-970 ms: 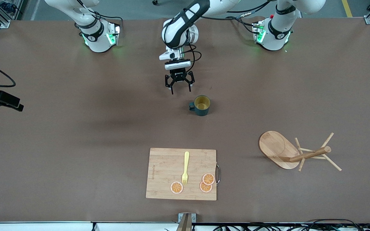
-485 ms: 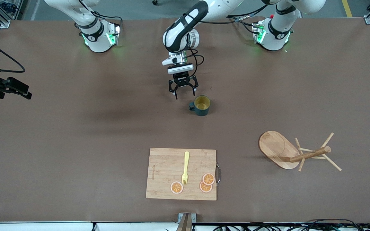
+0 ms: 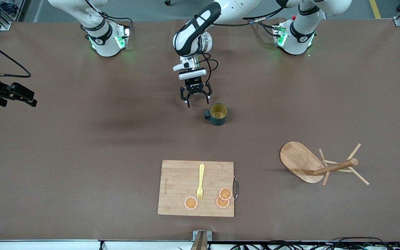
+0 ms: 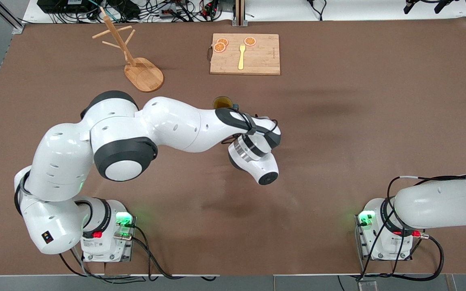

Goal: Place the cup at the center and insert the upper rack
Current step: 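Lower the open left gripper down beside the mug handle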

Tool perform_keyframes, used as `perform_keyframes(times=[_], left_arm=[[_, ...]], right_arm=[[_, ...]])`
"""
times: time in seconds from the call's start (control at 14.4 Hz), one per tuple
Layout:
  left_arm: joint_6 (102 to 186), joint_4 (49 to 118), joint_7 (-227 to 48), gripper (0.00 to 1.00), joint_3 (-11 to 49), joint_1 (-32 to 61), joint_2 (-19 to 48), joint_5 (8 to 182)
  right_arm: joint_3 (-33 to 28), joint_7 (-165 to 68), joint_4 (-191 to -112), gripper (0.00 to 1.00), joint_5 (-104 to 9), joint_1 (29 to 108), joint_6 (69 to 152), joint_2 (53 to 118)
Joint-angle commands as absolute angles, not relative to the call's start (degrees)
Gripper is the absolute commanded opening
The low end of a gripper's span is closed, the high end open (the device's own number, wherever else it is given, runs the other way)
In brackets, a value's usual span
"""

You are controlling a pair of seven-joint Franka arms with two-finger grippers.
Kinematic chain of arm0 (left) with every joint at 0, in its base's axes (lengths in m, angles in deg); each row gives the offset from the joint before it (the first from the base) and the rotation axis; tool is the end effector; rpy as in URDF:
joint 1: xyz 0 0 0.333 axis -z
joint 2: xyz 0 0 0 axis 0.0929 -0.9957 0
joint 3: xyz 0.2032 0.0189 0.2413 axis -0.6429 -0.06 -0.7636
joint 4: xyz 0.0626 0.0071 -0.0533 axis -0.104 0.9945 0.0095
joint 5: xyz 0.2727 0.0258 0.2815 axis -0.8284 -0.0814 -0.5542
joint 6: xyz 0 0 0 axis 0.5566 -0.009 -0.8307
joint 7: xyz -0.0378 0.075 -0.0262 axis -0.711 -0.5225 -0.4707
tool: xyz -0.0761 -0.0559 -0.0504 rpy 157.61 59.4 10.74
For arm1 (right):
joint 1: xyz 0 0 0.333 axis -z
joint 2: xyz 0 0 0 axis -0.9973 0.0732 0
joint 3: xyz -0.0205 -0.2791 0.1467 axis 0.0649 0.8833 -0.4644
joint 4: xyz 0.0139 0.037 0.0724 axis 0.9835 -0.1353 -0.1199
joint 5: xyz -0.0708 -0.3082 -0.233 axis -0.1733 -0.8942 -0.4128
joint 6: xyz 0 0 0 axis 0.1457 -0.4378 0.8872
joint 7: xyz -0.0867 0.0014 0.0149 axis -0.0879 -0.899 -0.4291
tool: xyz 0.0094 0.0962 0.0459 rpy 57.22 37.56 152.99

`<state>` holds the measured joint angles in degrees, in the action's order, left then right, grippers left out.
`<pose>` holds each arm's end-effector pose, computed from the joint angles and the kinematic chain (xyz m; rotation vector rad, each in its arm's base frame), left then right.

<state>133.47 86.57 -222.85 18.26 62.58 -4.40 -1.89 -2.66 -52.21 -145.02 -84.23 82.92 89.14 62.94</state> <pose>0.2465 -0.5716 0.1254 -2.5619 -0.2006 -1.5591 0.5632 -0.0213 0.6037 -3.1385 0.0332 -0.0265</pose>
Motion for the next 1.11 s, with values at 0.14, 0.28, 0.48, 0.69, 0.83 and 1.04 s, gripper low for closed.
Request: perform_keyframes(times=[0.14, 0.28, 0.48, 0.69, 0.83, 1.04], left_arm=[[129.23, 84.42, -223.81, 1.00, 15.61, 66.76, -7.86, -4.63], [129.05, 83.54, -223.99, 1.00, 15.61, 66.85, -8.39, -6.47], [129.14, 82.49, -224.34, 0.91, 14.73, 66.76, -9.35, -9.20], [129.66, 82.48, -224.25, 0.85, 13.77, 66.50, -9.97, -9.29], [129.75, 82.48, -224.25, 0.84, 13.59, 66.32, -10.40, -9.29], [130.28, 82.31, -224.25, 0.82, 12.45, 65.80, -10.49, -9.82]], right_arm=[[-2.60, -51.85, -145.53, 1.00, -85.01, 82.90, 89.67, 61.54], [-2.60, -51.85, -145.44, 1.00, -84.75, 82.99, 89.75, 61.54], [-2.60, -51.85, -145.44, 1.00, -84.75, 82.72, 89.67, 61.63], [-2.60, -51.85, -145.36, 1.00, -84.75, 82.72, 89.67, 61.63], [-2.60, -51.76, -145.36, 1.00, -84.75, 82.72, 89.67, 61.63], [-2.60, -51.85, -145.36, 1.00, -84.75, 82.72, 89.67, 61.63]])
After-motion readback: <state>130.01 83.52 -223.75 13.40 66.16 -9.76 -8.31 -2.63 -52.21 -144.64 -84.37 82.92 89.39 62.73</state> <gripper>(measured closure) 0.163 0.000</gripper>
